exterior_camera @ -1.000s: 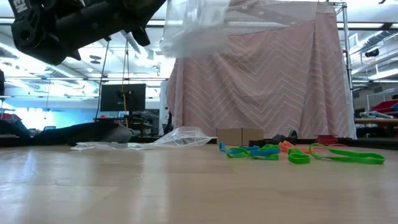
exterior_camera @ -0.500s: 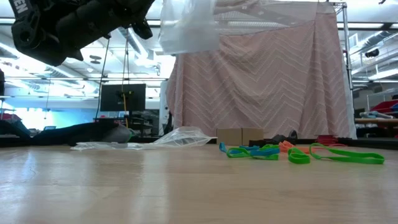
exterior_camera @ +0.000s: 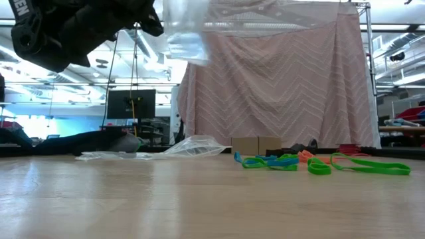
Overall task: Sort rubber bands
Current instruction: Put the blue rubber band into the transparent zip bag
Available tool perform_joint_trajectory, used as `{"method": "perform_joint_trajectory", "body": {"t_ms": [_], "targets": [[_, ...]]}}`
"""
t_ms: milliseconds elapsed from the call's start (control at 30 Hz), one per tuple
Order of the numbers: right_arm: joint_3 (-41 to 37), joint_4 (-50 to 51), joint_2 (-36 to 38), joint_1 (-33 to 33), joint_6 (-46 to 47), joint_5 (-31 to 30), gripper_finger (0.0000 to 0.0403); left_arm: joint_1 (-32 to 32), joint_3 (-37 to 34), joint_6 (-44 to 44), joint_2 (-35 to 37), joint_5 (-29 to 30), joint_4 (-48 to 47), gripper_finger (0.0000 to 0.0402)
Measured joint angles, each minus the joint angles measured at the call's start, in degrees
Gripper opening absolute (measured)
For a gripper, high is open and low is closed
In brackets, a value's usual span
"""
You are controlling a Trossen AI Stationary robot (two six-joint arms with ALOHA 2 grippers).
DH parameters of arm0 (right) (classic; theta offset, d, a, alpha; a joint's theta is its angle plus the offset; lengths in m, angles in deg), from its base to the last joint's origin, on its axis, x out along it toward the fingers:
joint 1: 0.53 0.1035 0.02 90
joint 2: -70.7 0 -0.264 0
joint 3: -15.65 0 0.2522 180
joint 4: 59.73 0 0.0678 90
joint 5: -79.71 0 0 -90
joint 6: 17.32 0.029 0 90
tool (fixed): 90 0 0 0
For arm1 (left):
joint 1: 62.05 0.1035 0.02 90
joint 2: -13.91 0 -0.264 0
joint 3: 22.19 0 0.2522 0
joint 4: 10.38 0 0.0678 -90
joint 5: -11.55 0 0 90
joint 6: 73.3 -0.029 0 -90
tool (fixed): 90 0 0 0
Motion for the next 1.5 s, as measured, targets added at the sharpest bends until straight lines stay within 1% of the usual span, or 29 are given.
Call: {"method": "perform_joint_trajectory", "body": {"t_ms": [133,200,267,467,567,667,833,1000,1500], "targets": [[0.00,-0.58,0.05,0.62,-0.61,1.05,0.0000,0.00,0.00,-0.04,-0.04,0.01,0.03,0.0000],[0.00,-1.80,0.05,0.63,-1.29,4.23,0.0000,-0.02,0.00,-0.04,-0.12,0.02,-0.04,0.0000],[0.00,-2.34,0.05,0.63,-1.38,5.77,0.0000,0.00,0.01,-0.04,-0.15,0.03,-0.06,0.0000],[0.00,-2.44,0.03,0.56,-1.73,6.68,0.0000,0.00,0.17,-0.04,-0.13,0.14,-0.01,0.0000],[0.07,-4.27,-1.38,-0.01,-2.00,6.90,0.0000,0.00,0.20,-0.04,-0.13,0.43,-0.03,0.0000],[-0.01,-4.99,-3.23,-0.44,-2.41,9.20,0.0000,-0.02,0.46,-0.02,-0.13,0.19,-0.03,0.0000],[0.00,-7.61,-3.81,-0.50,-4.97,9.27,0.0000,-0.02,0.70,0.13,-0.13,-0.18,-0.05,0.0000],[0.00,-7.58,-3.61,-0.44,-6.10,9.30,0.0000,-0.02,0.70,0.17,-0.13,-0.22,-0.03,0.0000],[0.00,-4.29,-3.53,-0.46,-5.47,8.60,0.0000,-0.07,0.70,0.42,-0.11,-0.65,-0.04,0.0000]]}}
